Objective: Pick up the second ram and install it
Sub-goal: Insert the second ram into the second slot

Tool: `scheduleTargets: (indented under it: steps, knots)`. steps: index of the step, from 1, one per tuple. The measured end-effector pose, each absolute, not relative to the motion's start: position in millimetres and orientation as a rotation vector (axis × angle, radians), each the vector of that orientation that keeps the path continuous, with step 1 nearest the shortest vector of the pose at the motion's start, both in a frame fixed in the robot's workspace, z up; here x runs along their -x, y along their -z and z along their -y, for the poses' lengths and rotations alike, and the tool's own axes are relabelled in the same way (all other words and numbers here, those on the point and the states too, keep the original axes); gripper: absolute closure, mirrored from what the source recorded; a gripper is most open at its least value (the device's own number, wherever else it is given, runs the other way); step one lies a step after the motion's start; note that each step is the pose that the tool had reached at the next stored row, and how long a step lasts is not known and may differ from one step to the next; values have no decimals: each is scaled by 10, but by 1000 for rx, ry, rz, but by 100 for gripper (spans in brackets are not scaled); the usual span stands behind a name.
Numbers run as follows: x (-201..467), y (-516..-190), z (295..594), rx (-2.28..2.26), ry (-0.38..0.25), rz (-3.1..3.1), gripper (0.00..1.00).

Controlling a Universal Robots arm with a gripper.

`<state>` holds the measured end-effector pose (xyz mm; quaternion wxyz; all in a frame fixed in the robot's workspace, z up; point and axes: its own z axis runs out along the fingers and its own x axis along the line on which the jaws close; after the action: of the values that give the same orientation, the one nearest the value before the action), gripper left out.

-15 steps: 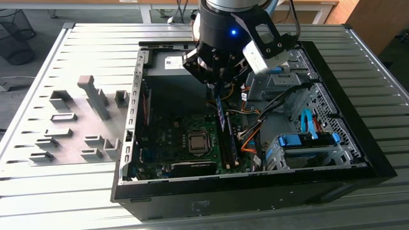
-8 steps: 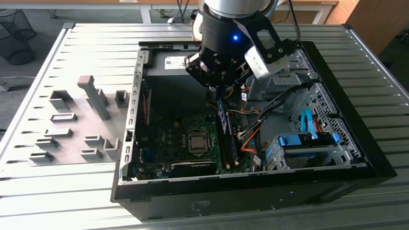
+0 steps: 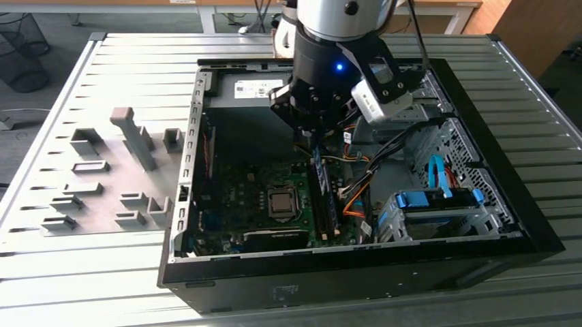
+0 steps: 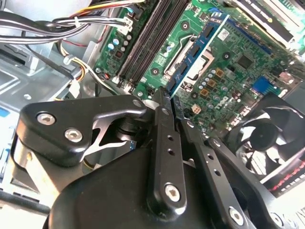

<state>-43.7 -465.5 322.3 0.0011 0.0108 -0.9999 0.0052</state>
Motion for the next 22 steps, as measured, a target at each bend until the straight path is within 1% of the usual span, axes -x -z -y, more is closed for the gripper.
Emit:
scheduleTargets:
  steps: [8, 22]
  knots:
    - [436, -3131, 4717, 11, -16, 3139, 86]
    - [352, -2878, 4739, 25, -16, 3139, 86]
